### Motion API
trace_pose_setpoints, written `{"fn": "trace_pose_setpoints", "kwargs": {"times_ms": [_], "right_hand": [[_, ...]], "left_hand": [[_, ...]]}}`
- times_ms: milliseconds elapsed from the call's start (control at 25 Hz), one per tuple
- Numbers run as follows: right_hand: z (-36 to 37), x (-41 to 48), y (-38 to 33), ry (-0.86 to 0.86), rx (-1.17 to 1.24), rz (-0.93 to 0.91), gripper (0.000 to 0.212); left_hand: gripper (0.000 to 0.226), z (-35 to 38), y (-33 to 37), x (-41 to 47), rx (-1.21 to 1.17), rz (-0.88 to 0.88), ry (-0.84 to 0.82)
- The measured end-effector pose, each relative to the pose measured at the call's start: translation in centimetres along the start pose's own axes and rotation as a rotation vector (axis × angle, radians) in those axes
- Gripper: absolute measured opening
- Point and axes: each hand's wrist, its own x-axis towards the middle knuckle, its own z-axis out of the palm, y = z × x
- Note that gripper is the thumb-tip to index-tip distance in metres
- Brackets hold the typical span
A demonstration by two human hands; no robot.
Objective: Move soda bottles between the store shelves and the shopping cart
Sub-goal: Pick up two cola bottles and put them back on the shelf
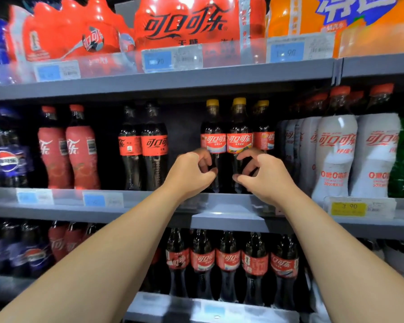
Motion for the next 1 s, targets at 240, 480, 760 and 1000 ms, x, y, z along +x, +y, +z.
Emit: {"fn": "trace_pose_setpoints", "kwargs": {"times_ms": [240, 480, 760, 1000], "right_hand": [[0.0, -1.7, -1.4, 0.076, 0.037, -0.124, 0.036], [2.4, -8.0, -5.9, 0.238, 0.075, -0.292, 0.043], [14.3, -19.8, -13.8, 0.003, 0.275, -0.203, 0.031], [28.1, -28.4, -18.4, -0.195, 0.41, -0.095, 0.028]], "left_hand": [[0.017, -0.9, 1.0, -0.7, 0.045, 0.061, -0.029], [0.035, -5.7, -2.4, -7.3, 0.045, 0.282, 0.102], [0.025, -13.9, -14.3, -26.0, -0.058, 0.231, -0.032], [0.016, -16.5, -25.1, -41.1, -0.119, -0.114, -0.227]]}}
